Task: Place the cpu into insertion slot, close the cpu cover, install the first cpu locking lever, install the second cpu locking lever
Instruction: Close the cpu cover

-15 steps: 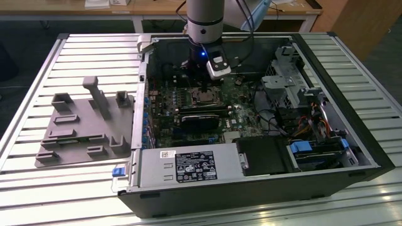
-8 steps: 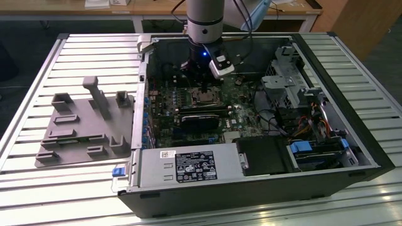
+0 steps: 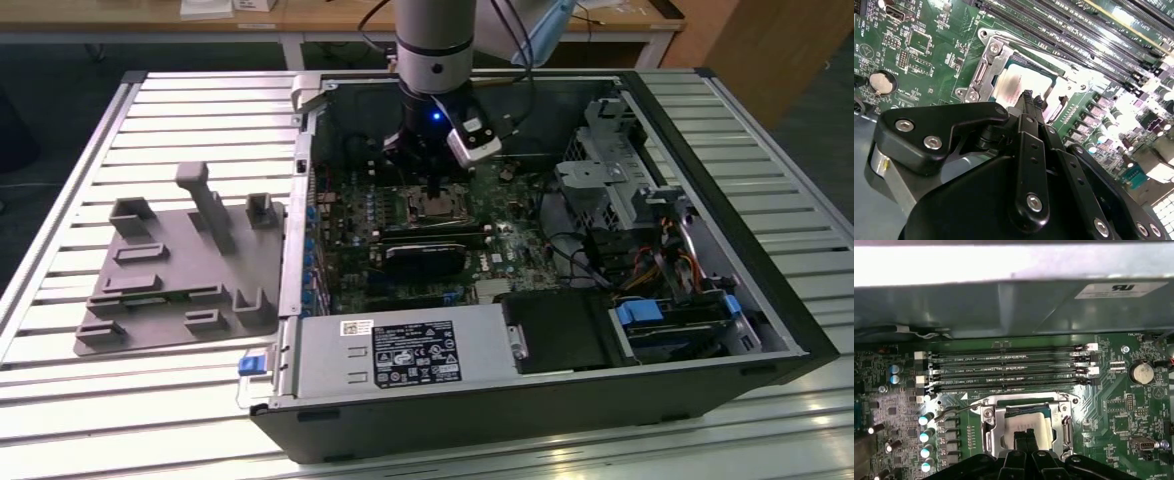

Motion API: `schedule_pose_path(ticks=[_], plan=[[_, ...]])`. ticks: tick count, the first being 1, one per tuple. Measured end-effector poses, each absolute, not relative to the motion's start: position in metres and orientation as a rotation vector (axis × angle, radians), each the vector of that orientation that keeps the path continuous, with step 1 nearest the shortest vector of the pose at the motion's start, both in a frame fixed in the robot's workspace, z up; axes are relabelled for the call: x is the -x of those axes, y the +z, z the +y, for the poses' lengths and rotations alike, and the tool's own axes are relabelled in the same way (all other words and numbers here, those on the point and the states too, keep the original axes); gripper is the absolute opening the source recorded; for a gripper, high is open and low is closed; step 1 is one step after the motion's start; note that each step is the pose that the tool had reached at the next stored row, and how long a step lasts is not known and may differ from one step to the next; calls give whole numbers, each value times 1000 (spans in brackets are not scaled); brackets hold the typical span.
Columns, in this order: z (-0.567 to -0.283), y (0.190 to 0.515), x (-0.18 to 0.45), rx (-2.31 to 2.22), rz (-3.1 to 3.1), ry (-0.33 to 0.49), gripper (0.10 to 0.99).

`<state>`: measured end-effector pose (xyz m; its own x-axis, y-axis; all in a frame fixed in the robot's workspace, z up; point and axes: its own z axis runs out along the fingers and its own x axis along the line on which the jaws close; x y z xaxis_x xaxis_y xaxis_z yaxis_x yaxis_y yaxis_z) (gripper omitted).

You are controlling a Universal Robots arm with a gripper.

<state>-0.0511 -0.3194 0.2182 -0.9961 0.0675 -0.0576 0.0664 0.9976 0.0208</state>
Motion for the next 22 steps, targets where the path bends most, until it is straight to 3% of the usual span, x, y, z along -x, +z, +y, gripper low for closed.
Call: schedule_pose_path(ticks=[22], plan=[[-323,216,56,-136,3080,28,102]])
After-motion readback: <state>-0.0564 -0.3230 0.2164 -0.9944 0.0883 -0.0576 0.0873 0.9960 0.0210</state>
